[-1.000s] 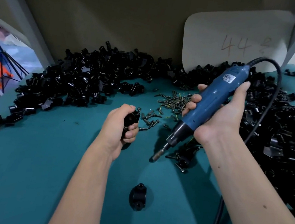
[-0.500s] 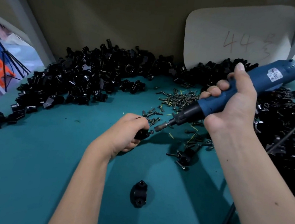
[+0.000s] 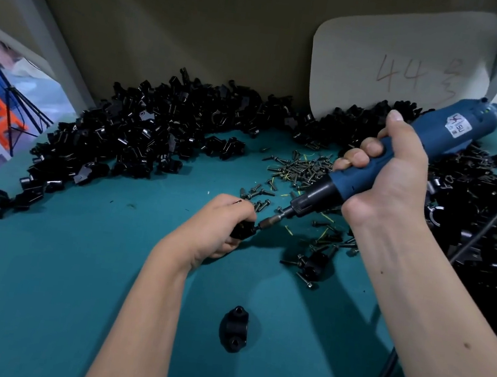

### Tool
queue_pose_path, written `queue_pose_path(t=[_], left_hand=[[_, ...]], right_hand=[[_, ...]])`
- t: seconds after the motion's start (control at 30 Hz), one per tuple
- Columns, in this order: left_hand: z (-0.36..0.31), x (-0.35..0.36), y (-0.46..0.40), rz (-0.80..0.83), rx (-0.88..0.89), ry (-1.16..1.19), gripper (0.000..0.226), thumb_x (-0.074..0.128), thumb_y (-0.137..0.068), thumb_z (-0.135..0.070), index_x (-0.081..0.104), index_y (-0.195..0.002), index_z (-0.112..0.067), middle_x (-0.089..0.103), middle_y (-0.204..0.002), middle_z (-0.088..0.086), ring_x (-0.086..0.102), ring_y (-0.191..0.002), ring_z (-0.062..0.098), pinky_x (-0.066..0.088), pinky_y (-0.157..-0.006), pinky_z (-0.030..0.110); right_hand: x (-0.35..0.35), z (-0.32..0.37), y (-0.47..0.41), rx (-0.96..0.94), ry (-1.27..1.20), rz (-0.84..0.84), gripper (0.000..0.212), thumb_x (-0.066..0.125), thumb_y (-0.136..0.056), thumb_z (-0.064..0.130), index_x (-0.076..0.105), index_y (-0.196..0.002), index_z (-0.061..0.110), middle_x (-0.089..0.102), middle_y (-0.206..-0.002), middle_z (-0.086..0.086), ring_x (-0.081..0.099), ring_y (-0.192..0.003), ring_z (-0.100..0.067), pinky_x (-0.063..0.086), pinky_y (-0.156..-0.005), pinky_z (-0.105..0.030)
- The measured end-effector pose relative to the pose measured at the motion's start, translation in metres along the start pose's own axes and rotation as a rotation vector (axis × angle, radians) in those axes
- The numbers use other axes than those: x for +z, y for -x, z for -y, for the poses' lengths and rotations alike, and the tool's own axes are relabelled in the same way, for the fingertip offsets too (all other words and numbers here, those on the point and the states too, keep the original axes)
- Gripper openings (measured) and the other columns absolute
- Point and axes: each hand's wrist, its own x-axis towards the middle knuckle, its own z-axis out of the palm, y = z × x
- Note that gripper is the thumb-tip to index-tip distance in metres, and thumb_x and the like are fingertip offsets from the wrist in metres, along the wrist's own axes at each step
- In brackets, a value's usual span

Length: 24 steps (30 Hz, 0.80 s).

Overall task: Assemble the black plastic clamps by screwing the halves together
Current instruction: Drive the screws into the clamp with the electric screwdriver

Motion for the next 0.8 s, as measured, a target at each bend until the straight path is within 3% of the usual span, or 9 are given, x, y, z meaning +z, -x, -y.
queue_pose_path(t=[0.2,0.3,0.4,0.53,0.67,0.8], left_hand=[[-0.001,-0.001,0.0,0.045,0.005,0.034,0.019,0.054,-0.073,-0.033,0.048,-0.078,-0.016,0.032,-0.05,-0.006,0.021,-0.037,0.01,0.017,-0.039,0.012],[-0.001,-0.002,0.0,0.099,0.035,0.045,0.032,0.053,-0.076,-0.029,0.067,-0.09,-0.004,0.033,-0.048,-0.005,0.023,-0.036,0.009,0.019,-0.037,0.013],[0.0,-0.005,0.002,0.117,0.057,0.06,0.041,0.061,-0.069,-0.038,0.072,-0.085,-0.001,0.036,-0.049,-0.003,0.025,-0.035,0.009,0.02,-0.036,0.014],[-0.001,-0.007,0.003,-0.038,0.117,0.116,0.032,0.063,-0.064,-0.043,0.071,-0.073,-0.014,0.044,-0.064,0.009,0.024,-0.04,0.012,0.02,-0.038,0.015],[0.003,-0.016,0.0,-0.257,0.159,0.221,0.027,0.064,-0.072,-0.043,0.071,-0.072,-0.017,0.032,-0.054,0.001,0.022,-0.041,0.015,0.017,-0.04,0.02],[0.004,-0.019,0.0,-0.248,0.155,0.355,0.025,0.06,-0.08,-0.036,0.069,-0.077,-0.012,0.033,-0.054,-0.001,0.024,-0.039,0.012,0.019,-0.036,0.019]], right_hand=[[0.002,0.002,0.001,0.003,-0.022,0.043,0.025,0.065,-0.099,0.026,0.048,-0.08,0.021,0.043,-0.057,0.008,0.038,-0.045,-0.01,0.039,-0.049,-0.025],[0.001,0.003,0.001,-0.001,-0.028,0.053,0.024,0.064,-0.098,0.026,0.049,-0.081,0.021,0.043,-0.057,0.008,0.038,-0.045,-0.01,0.039,-0.05,-0.024],[0.001,0.004,0.0,-0.009,-0.04,0.045,0.025,0.066,-0.098,0.028,0.05,-0.08,0.021,0.043,-0.057,0.008,0.038,-0.045,-0.01,0.039,-0.05,-0.024],[0.0,0.009,-0.002,-0.02,-0.034,0.063,0.031,0.069,-0.097,0.04,0.054,-0.078,0.021,0.044,-0.059,0.008,0.039,-0.047,-0.009,0.04,-0.051,-0.024],[-0.004,0.005,-0.004,0.035,0.095,-0.036,0.039,0.077,-0.089,0.051,0.053,-0.084,0.02,0.05,-0.062,0.007,0.045,-0.048,-0.009,0.045,-0.053,-0.024],[-0.01,-0.008,-0.004,0.212,0.404,-0.081,0.036,0.082,-0.087,0.033,0.057,-0.106,0.014,0.06,-0.074,-0.001,0.059,-0.057,-0.015,0.059,-0.065,-0.033]])
